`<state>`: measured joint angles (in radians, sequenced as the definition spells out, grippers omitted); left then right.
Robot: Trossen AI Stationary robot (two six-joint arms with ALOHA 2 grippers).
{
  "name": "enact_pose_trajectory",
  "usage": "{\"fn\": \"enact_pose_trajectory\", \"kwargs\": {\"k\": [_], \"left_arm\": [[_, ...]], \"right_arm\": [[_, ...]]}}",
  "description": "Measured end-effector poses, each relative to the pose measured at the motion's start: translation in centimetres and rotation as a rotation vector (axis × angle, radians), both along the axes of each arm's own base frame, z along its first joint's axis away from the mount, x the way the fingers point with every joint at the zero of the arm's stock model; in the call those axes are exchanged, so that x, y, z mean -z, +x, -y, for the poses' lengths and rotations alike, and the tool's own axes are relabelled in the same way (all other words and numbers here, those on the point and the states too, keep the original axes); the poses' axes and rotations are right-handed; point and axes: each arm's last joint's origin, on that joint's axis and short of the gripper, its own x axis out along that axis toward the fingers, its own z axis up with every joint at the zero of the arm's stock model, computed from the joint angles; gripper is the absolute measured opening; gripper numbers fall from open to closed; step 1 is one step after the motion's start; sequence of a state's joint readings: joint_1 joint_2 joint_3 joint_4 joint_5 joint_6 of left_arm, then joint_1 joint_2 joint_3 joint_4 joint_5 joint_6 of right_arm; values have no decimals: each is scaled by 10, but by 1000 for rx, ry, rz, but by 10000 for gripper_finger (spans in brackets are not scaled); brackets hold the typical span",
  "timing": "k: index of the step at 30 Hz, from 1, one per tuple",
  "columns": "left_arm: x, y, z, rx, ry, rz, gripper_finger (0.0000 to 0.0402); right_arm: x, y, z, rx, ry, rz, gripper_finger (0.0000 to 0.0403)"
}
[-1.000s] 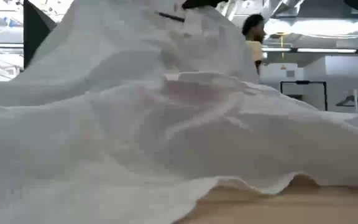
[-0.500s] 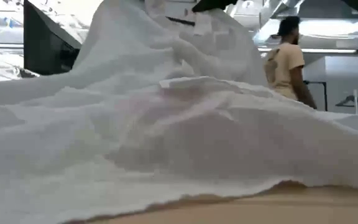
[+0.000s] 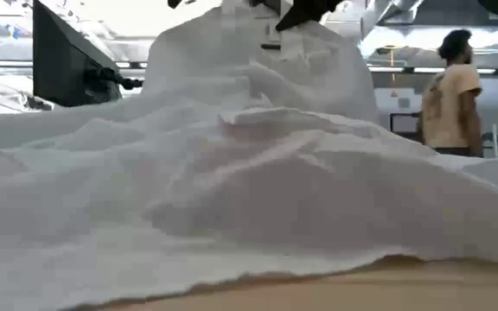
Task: Hang clothes
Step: Hang the white polo shirt on the hanger rack
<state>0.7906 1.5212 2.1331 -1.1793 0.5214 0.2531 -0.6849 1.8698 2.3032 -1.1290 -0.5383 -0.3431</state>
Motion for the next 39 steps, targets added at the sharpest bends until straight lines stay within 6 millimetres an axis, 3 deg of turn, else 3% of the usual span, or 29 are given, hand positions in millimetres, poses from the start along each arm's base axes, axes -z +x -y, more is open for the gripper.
{"fn": "enact_pose_trajectory", "kwargs": {"k": [6,17,27,31,34,39], "left_arm": [[14,-19,-15,-140,-15,-168,126],[24,-36,-25,-119,-79,-223,126],[56,-22,-45,-95,-145,-279,126],[57,-12,-56,-75,-124,-217,123],[54,-9,-59,-62,-81,-179,104],[55,-9,-54,15,-43,-198,34]], "right_arm": [[0,0,0,-5,-3,6,16],[0,-2,4,-2,-3,10,16],[-1,-3,6,0,-14,18,16],[-1,-3,7,7,-17,15,16],[-1,-4,7,8,-17,15,16],[0,-4,7,-10,-14,14,16]]}}
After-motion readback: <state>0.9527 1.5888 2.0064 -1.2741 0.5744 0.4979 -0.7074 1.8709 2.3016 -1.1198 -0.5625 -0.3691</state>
